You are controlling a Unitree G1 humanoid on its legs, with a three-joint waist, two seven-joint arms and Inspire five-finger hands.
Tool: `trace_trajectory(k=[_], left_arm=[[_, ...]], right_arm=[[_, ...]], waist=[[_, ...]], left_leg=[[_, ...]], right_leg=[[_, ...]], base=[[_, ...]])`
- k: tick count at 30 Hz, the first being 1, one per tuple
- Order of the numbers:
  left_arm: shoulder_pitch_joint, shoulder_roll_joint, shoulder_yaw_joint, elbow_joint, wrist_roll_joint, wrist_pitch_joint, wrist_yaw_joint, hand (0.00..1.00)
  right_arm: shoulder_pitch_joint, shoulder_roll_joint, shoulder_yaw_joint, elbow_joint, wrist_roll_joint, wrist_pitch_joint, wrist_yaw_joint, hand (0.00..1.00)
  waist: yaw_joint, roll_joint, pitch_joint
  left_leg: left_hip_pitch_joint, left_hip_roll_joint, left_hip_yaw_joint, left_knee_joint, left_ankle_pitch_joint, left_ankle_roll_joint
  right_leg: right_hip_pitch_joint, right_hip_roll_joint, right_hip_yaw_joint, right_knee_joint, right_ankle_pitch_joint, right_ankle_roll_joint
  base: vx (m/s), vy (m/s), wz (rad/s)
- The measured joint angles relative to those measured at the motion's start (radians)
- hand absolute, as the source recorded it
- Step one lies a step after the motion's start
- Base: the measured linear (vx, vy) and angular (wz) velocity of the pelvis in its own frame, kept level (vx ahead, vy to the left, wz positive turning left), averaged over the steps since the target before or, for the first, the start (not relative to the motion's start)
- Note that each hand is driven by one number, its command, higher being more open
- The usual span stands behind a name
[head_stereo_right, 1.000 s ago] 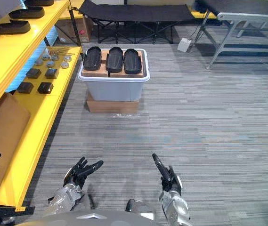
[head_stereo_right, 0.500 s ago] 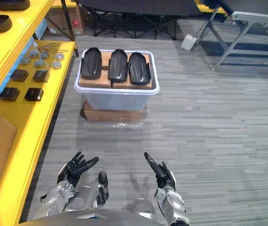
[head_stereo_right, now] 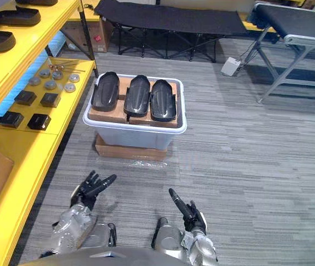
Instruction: Walk over and take three plastic housings, then place them on the shelf
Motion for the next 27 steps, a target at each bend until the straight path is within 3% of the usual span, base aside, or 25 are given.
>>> trace_trajectory(k=[3, 4, 8, 10, 11, 12, 13, 14, 15, 18, 19, 21, 24, 25, 26, 27], left_arm=[[0.032, -0.034, -0.003, -0.008, -0.096, 0.004, 0.0, 1.0], [0.055, -0.038, -0.002, -0.028, -0.113, 0.014, 0.006, 1.0], [0.092, -0.03, 0.041, -0.068, -0.114, 0.005, 0.007, 1.0], [0.1, -0.012, 0.041, -0.039, -0.114, 0.001, -0.002, 1.0], [0.09, -0.007, 0.036, -0.022, -0.114, 0.003, -0.004, 1.0], [0.087, -0.008, 0.03, -0.02, -0.112, 0.003, -0.008, 1.0], [0.098, -0.009, 0.019, -0.022, -0.106, 0.001, -0.023, 1.0], [0.106, -0.009, 0.017, -0.024, -0.105, -0.003, -0.03, 1.0], [0.101, 0.006, 0.019, -0.022, -0.103, -0.006, -0.032, 1.0], [0.085, 0.055, 0.027, -0.021, -0.089, -0.02, -0.03, 1.0], [0.084, 0.065, 0.023, -0.02, -0.064, -0.022, -0.029, 1.0], [0.096, 0.068, 0.022, -0.023, -0.031, -0.025, -0.022, 1.0], [0.112, 0.097, -0.02, -0.035, 0.017, -0.027, -0.021, 1.0], [0.111, 0.107, -0.026, -0.036, 0.024, -0.028, -0.021, 1.0], [0.107, 0.116, -0.026, -0.043, 0.039, -0.029, -0.022, 1.0], [0.101, 0.127, -0.025, -0.055, 0.039, -0.03, -0.027, 1.0]], right_arm=[[0.014, 0.006, -0.012, -0.035, 0.0, 0.003, 0.0, 1.0], [0.017, 0.009, -0.029, -0.041, 0.006, 0.003, 0.001, 1.0], [0.032, 0.006, -0.035, -0.136, 0.011, 0.0, 0.017, 1.0], [0.016, 0.0, -0.039, -0.147, 0.011, -0.007, 0.019, 1.0], [-0.002, -0.006, -0.057, -0.148, 0.011, -0.009, 0.018, 1.0], [-0.004, -0.009, -0.073, -0.154, 0.01, -0.014, 0.016, 1.0], [0.013, -0.017, -0.084, -0.169, -0.004, -0.025, -0.004, 1.0], [0.022, -0.027, -0.083, -0.176, -0.004, -0.029, -0.01, 1.0], [0.025, -0.016, -0.066, -0.172, -0.008, -0.041, -0.033, 1.0], [0.009, 0.002, -0.007, -0.221, -0.066, -0.084, -0.09, 1.0], [0.011, 0.002, 0.006, -0.27, -0.087, -0.108, -0.114, 1.0], [0.019, 0.002, 0.006, -0.348, -0.1, -0.128, -0.149, 1.0], [0.046, -0.003, -0.002, -0.452, -0.136, -0.17, -0.207, 1.0], [0.056, -0.002, -0.005, -0.466, -0.136, -0.179, -0.207, 1.0], [0.073, -0.002, -0.012, -0.495, -0.136, -0.187, -0.206, 1.0], [0.08, -0.003, -0.03, -0.512, -0.138, -0.197, -0.205, 1.0]], waist=[[0.009, -0.002, -0.003], [0.01, -0.003, -0.004], [0.016, 0.001, -0.015], [0.011, 0.006, -0.028], [0.005, 0.003, -0.026], [0.002, -0.001, -0.024], [0.0, 0.009, -0.028], [0.001, 0.02, -0.034], [0.0, -0.002, -0.038], [0.008, -0.046, -0.038], [0.005, -0.048, -0.039], [-0.011, -0.04, -0.039], [-0.045, -0.037, -0.037], [-0.047, -0.038, -0.038], [-0.051, -0.046, -0.041], [-0.051, -0.056, -0.047]], left_leg=[[-0.015, 0.026, -0.02, 0.109, 0.003, -0.01], [-0.07, 0.042, -0.042, 0.255, 0.028, 0.012], [-0.175, 0.078, -0.02, 0.514, 0.168, 0.016], [-0.167, 0.072, 0.032, 0.404, 0.088, 0.014], [-0.149, 0.037, 0.073, 0.211, 0.074, 0.008], [-0.128, -0.004, 0.09, 0.03, 0.106, 0.012], [-0.1, -0.046, 0.078, -0.198, 0.261, 0.011], [-0.097, -0.047, 0.067, -0.239, 0.355, 0.02], [-0.08, -0.077, 0.069, -0.248, 0.361, 0.055], [-0.066, -0.12, 0.084, -0.311, 0.362, 0.064], [-0.05, -0.137, 0.085, -0.348, 0.356, 0.064], [-0.008, -0.153, 0.077, -0.419, 0.348, 0.064], [0.057, -0.138, 0.045, -0.464, 0.347, 0.065], [0.063, -0.134, 0.043, -0.464, 0.345, 0.069], [0.07, -0.127, 0.038, -0.464, 0.344, 0.071], [0.07, -0.119, 0.037, -0.463, 0.343, 0.073]], right_leg=[[0.042, 0.027, -0.017, -0.004, -0.033, -0.038], [0.074, 0.029, -0.029, -0.004, -0.048, -0.041], [0.174, 0.03, -0.034, -0.069, -0.056, -0.048], [0.193, 0.012, -0.035, -0.087, -0.052, -0.049], [0.198, -0.02, -0.039, -0.087, -0.052, -0.049], [0.206, -0.044, -0.05, -0.086, -0.052, -0.047], [0.232, -0.057, -0.07, -0.085, -0.061, -0.025], [0.242, -0.051, -0.072, -0.085, -0.075, -0.002], [0.268, -0.071, -0.067, -0.092, -0.116, 0.05], [0.253, -0.106, -0.051, -0.113, -0.108, 0.063], [0.241, -0.123, -0.052, -0.092, -0.106, 0.065], [0.195, -0.144, -0.043, 0.031, -0.104, 0.058], [0.059, -0.158, 0.04, 0.332, -0.055, -0.038], [0.046, -0.156, 0.053, 0.348, -0.066, -0.038], [0.041, -0.145, 0.051, 0.28, -0.117, -0.028], [0.022, -0.13, 0.054, 0.201, -0.126, -0.022]], base=[[0.24, -0.132, 0.14], [0.27, -0.127, 0.22], [0.3, -0.077, -0.02], [0.28, 0.004, 0.0], [0.24, 0.077, 0.26], [0.28, 0.137, 0.55], [0.29, 0.194, 0.51], [0.25, 0.191, 0.43], [0.23, 0.146, 0.16], [0.15, 0.087, -0.06], [0.09, 0.081, -0.06], [0.09, 0.105, 0.0], [0.09, 0.089, 0.03], [0.11, 0.007, 0.06], [0.09, -0.021, 0.04], [0.09, -0.032, 0.05]])
